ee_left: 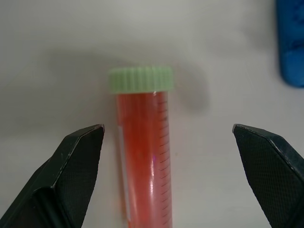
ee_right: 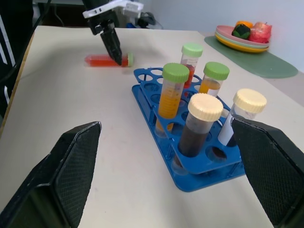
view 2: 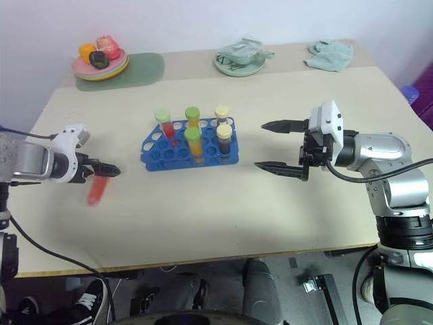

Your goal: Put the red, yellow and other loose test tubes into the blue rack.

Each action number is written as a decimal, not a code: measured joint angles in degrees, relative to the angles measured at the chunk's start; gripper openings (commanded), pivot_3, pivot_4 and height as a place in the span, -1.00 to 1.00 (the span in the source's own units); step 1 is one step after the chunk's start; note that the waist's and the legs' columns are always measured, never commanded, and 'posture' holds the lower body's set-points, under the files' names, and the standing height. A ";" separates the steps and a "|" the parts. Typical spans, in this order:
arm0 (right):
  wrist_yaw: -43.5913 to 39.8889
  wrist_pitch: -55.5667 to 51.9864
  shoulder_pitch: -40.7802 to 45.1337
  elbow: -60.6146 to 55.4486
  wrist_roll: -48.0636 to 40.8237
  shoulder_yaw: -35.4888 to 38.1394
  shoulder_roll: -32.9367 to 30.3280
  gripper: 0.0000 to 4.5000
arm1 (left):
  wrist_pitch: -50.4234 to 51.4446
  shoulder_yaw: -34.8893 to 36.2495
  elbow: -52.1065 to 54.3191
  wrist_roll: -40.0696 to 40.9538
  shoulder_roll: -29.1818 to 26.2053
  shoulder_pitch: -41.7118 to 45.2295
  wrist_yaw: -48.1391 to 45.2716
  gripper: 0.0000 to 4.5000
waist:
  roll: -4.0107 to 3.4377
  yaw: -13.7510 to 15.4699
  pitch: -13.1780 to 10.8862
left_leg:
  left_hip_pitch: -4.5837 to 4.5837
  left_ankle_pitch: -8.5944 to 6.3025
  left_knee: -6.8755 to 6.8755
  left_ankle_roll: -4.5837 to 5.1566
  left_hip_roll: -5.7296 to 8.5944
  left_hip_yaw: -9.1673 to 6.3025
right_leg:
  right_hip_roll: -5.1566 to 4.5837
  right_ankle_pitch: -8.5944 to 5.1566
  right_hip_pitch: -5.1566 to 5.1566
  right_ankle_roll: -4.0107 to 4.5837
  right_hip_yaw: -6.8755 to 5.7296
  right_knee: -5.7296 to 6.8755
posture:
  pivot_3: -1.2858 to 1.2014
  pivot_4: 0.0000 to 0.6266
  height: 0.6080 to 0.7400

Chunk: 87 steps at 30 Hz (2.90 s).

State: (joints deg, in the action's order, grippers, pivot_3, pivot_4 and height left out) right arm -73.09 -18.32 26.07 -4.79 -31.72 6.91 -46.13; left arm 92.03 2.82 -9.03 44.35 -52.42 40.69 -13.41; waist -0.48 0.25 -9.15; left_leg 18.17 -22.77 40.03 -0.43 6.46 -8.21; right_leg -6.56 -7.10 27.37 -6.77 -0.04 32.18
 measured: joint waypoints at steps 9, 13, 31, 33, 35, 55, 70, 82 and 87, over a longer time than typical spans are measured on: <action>0.37 0.02 -0.34 0.00 0.03 0.14 0.00 1.00 | 0.00 -2.10 -3.28 3.24 -1.74 0.11 1.21 0.97 | 0.00 0.08 0.00 | 0.01 0.00 0.02 0.00 0.01 0.00 | -0.01 0.00 -0.01 0.00 0.00 0.00 | 0.03 -0.52 1.00; 0.59 0.03 -0.34 0.00 0.05 0.14 0.00 1.00 | 0.00 -2.10 -3.43 2.80 -1.81 0.03 2.66 0.75 | 0.00 0.04 0.00 | 0.01 0.00 0.02 0.00 0.01 0.00 | -0.01 0.00 0.00 0.00 0.00 0.01 | 0.03 -0.52 1.00; 1.68 0.22 -0.41 -0.05 0.11 0.27 0.00 1.00 | -11.42 8.50 7.11 -6.26 4.56 -3.59 7.82 -0.67 | 0.00 0.29 0.00 | 0.02 0.00 0.05 0.00 0.00 0.02 | -0.04 0.00 -0.01 0.00 0.00 -0.01 | 0.03 -0.52 1.00; 1.82 0.22 -0.47 -0.06 0.10 0.29 0.00 1.00 | -17.99 12.02 10.86 -7.07 7.39 -4.80 7.60 -0.67 | 0.00 0.41 0.00 | 0.04 0.00 0.08 0.00 0.00 0.02 | -0.06 0.01 -0.01 0.00 0.00 0.00 | 0.03 -0.52 1.00; 1.95 0.31 -0.51 -0.09 0.12 0.35 0.02 1.00 | -24.25 13.35 15.18 -8.32 9.14 -7.56 6.48 -0.67 | -0.01 0.37 0.01 | 0.02 0.00 0.06 0.00 0.01 0.05 | -0.08 0.01 -0.01 -0.01 0.00 0.00 | 0.03 -0.52 1.00; 2.65 1.95 1.07 0.54 0.86 1.10 -0.50 1.00 | -89.08 2.36 10.95 -23.97 26.15 -20.49 -27.76 -0.67 | -0.02 0.46 0.03 | 0.01 0.00 0.09 0.03 -0.03 0.20 | -0.10 0.05 -0.05 0.06 -0.06 -0.08 | 0.03 -0.52 1.00; 3.62 0.85 -0.59 -0.79 0.45 2.87 -1.93 1.00 | -102.26 -2.07 1.87 -31.64 32.54 -21.25 -26.39 -0.67 | -0.01 0.56 0.04 | 0.00 -0.01 0.11 0.05 -0.02 0.19 | -0.12 0.05 -0.08 0.05 -0.06 -0.09 | 0.03 -0.52 1.00; 3.50 0.79 -0.07 -0.60 0.53 2.85 -2.17 1.00 | -102.29 -1.49 0.23 -31.22 35.12 -21.02 -24.78 -0.67 | -0.01 0.73 0.06 | -0.03 -0.01 0.13 0.05 0.00 0.18 | -0.14 0.05 -0.13 0.05 -0.06 -0.09 | 0.03 -0.52 1.00; 3.47 1.12 -0.06 -0.33 0.65 2.85 -2.17 1.00 | -100.86 -0.75 0.64 -29.05 35.64 -23.05 -24.24 -0.67 | -0.02 0.55 0.07 | -0.04 -0.01 0.12 0.05 -0.01 0.18 | -0.12 0.05 -0.12 0.05 -0.06 -0.09 | 0.03 -0.52 1.00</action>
State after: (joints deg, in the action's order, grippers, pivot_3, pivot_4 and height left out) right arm -69.62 -17.20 26.01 -5.12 -31.07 9.76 -48.30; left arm -8.83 2.07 -8.39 15.31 -16.77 17.64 -37.66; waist -0.50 0.79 -9.08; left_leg 18.12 -22.78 40.15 -0.37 6.45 -8.03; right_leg -6.69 -7.05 27.25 -6.72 -0.10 32.09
